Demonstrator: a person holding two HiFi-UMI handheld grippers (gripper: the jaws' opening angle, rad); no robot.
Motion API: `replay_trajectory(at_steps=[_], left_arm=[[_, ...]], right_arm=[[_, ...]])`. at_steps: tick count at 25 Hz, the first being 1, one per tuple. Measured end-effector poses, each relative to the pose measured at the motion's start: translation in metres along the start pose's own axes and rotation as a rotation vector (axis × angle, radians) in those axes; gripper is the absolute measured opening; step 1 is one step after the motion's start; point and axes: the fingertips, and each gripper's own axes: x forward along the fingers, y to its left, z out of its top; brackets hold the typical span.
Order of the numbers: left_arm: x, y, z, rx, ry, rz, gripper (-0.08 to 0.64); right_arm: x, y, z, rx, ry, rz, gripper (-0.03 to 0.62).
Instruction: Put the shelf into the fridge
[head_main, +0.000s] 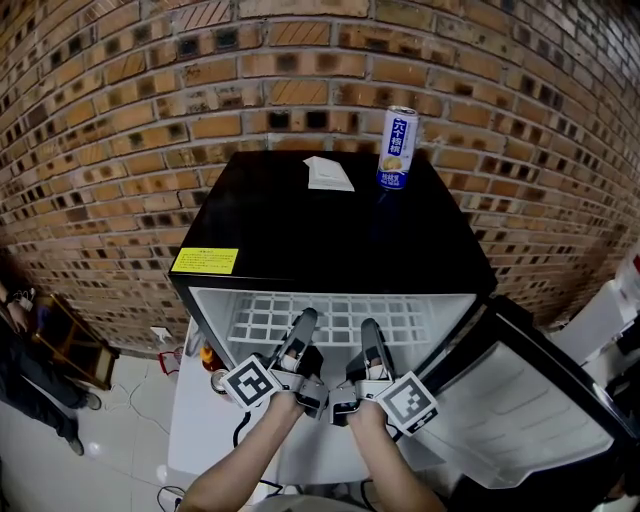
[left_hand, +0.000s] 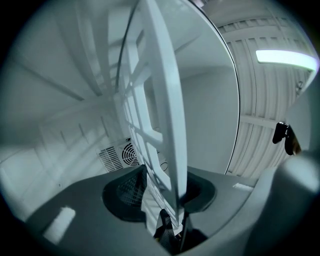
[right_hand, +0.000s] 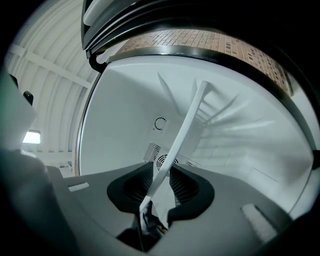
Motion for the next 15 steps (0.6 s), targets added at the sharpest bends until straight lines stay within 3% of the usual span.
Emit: replay_trajectory(at_steps=[8, 15], left_arm=[[-0.002, -0.002, 0.0, -0.002, -0.002, -0.021, 0.132], [-0.027, -0.009, -0.011, 0.035, 0.005, -0.036, 0.098]], right_arm=[[-0.004, 0.001, -0.002, -0.011, -0.003, -0.007, 0.114], [-0.024, 0.013, -0.006, -0.119, 0.007, 0.033, 0.099]])
